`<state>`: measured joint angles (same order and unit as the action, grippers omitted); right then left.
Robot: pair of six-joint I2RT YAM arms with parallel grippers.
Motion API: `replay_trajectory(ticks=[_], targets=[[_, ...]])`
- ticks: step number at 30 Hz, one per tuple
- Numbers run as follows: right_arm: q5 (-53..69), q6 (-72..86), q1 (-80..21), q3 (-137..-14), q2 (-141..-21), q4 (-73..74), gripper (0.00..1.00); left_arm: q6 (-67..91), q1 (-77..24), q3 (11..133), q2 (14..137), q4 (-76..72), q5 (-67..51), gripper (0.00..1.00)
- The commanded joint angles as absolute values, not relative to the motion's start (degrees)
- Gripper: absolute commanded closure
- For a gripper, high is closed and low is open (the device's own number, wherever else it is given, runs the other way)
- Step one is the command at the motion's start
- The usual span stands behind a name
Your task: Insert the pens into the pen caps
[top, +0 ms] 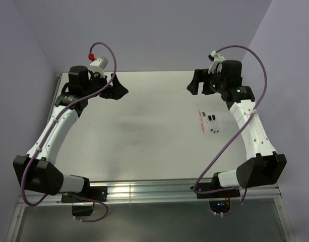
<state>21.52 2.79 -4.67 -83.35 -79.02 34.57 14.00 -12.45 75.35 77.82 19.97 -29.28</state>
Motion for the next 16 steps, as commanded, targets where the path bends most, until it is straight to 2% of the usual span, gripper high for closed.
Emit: replay_trajectory(ticks=[1,9,16], targets=[[25.4,3.69,-5.62,-77.54,-76.3,27.09,0.02,10.46,-12.48,75.07,78.66,17.5,-24.35,0.01],[19.25,1.14,-13.43,-62.86,-72.78,17.15,0.0,6.77,-12.48,70.49,82.71,17.14,-23.38,0.0],[20.82,0.62,-14.5,-63.1,-72.59,17.05,0.0,6.33,-12.31,70.22,82.53,15.74,-22.68,0.01]])
